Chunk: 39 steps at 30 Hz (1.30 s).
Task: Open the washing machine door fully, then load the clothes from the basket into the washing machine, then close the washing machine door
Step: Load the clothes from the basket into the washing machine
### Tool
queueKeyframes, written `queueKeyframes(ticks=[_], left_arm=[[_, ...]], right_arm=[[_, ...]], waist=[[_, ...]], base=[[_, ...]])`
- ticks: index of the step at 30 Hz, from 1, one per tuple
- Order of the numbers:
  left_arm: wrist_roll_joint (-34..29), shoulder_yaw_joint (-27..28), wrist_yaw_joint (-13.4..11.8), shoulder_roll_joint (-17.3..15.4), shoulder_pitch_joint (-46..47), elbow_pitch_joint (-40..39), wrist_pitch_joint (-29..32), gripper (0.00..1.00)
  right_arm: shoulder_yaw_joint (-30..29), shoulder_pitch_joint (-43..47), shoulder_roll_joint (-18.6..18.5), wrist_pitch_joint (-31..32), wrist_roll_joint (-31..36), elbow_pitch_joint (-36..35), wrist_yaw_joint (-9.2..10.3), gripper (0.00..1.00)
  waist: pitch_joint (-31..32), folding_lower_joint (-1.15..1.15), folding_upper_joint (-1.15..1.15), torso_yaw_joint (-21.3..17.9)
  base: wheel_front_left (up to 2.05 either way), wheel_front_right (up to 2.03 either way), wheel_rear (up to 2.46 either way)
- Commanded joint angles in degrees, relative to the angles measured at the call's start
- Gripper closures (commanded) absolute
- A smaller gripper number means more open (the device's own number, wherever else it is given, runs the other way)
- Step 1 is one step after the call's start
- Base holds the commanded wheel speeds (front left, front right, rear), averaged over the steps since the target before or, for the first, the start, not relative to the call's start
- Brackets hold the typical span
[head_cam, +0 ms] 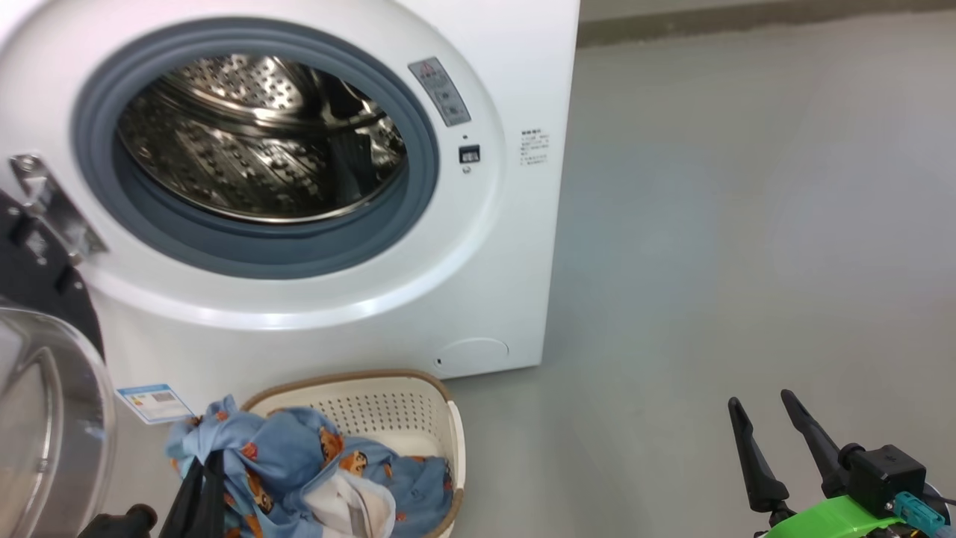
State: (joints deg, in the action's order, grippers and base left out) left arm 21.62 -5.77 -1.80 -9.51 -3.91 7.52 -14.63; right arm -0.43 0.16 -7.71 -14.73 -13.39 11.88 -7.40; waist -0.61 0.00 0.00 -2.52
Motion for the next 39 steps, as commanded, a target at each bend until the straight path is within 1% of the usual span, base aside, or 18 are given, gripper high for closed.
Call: queueKeyframes(ticks=[1,9,21,39], left_arm=[[-0.8,2.6,-0.3,-0.6,1.0,-2.2,-0.4,1.00],[-1.6,2.9,-0.1,-0.8,1.3,-2.7,-0.4,1.00],[-2.1,2.4,0.2,-1.0,1.6,-2.6,-0.4,1.00],[-1.7,2.2,0.2,-1.0,1.5,-4.3,-0.4,1.00]], right_arm=[[1.8,-0.5,-1.2,-0.3,-0.8,-1.1,-0.09,0.00],[2.4,-1.2,-2.1,-0.3,-1.2,-0.2,-0.09,0.00],[3.2,-1.5,-2.2,-0.3,-1.8,0.4,-0.09,0.00],[3.6,-2.1,-2.5,-0.3,-1.9,0.4,-0.09,0.00]], waist=[[1.5,0.00,0.00,1.1],[3.4,0.00,0.00,2.0],[4.9,0.00,0.00,1.7],[4.7,0.00,0.00,1.1]], base=[[0.00,0.00,0.00],[0.00,0.00,0.00],[0.00,0.00,0.00],[0.00,0.00,0.00]])
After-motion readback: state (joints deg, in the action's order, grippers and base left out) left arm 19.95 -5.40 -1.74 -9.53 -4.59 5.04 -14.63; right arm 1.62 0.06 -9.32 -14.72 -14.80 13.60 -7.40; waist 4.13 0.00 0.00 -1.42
